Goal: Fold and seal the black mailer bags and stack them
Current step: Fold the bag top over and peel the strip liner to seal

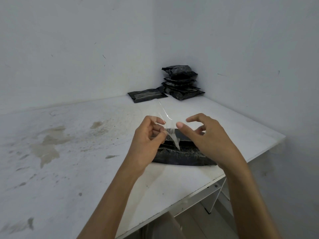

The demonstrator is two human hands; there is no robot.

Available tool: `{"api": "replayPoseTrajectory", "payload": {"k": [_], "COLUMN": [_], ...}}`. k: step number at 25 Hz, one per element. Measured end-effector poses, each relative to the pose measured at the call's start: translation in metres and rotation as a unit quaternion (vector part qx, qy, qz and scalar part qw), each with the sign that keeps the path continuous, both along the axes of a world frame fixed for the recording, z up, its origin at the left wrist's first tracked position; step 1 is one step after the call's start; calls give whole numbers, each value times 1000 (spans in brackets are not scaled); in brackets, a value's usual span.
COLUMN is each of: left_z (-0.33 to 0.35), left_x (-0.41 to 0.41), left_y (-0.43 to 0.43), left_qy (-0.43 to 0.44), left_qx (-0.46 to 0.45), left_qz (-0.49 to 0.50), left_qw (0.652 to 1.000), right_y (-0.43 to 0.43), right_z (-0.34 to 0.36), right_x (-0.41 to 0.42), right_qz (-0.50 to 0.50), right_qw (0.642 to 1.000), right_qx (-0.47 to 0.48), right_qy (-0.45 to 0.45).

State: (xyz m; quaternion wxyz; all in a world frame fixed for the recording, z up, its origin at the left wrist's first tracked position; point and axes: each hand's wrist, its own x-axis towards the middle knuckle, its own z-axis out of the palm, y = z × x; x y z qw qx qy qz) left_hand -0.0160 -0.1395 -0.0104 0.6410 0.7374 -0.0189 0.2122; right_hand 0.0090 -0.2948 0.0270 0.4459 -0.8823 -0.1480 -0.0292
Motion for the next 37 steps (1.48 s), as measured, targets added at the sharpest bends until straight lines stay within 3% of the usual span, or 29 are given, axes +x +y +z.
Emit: {"api": "replayPoseTrajectory", "payload": {"k": [2,7,13,19,26,33,37], "left_z": [3,5,7,4,1,5,0], "left_x": [-2,-7,-10,-9,-9,-2,6], "left_y": [1,-1,4,3,3,6,5], "left_qy": [1,0,14,20,29,18,-7], "left_qx": [-9,-34,-44,2,11,102,228], "left_qz": [-10,-36,-41,-22,-7,79,130], "left_qw": [1000,999,998,1000,999,991,965], "right_y": [4,17,13,18,18,15,17], "right_z": [2,-4,-4,-6,-4,3,5], "right_x": [6,27,32,30,29,26,28], "right_qz": [38,111,170,113,122,169,149], "right_qw": [996,977,956,979,988,981,980], "right_qx": [76,138,206,167,85,90,128], "right_qy": [35,123,124,24,-40,22,40]}}
